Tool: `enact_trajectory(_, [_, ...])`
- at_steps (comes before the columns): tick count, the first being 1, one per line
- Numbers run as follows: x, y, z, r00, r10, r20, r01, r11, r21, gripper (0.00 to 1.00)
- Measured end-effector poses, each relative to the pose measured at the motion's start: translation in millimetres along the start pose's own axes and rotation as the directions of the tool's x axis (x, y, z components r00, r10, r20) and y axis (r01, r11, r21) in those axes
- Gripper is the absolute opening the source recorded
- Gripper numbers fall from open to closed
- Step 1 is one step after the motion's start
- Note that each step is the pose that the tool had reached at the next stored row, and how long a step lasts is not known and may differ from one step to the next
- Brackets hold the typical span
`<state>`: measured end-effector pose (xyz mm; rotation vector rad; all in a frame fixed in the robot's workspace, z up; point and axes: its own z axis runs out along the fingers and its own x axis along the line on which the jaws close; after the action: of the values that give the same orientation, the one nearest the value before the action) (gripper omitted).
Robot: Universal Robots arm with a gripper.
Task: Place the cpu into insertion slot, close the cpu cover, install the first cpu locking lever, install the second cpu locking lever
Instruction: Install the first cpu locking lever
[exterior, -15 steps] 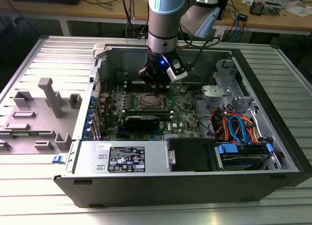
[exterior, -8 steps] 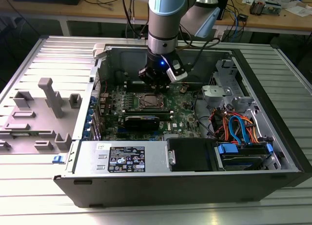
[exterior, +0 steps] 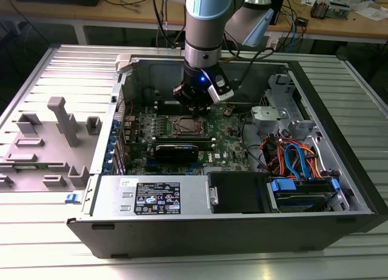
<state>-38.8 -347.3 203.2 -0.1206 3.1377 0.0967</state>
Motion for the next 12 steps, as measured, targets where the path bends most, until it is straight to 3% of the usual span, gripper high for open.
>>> enact_trajectory(12, [-0.1, 0.4, 0.7, 1.0, 0.0, 0.0005, 0.0, 1.0, -0.0033, 0.11])
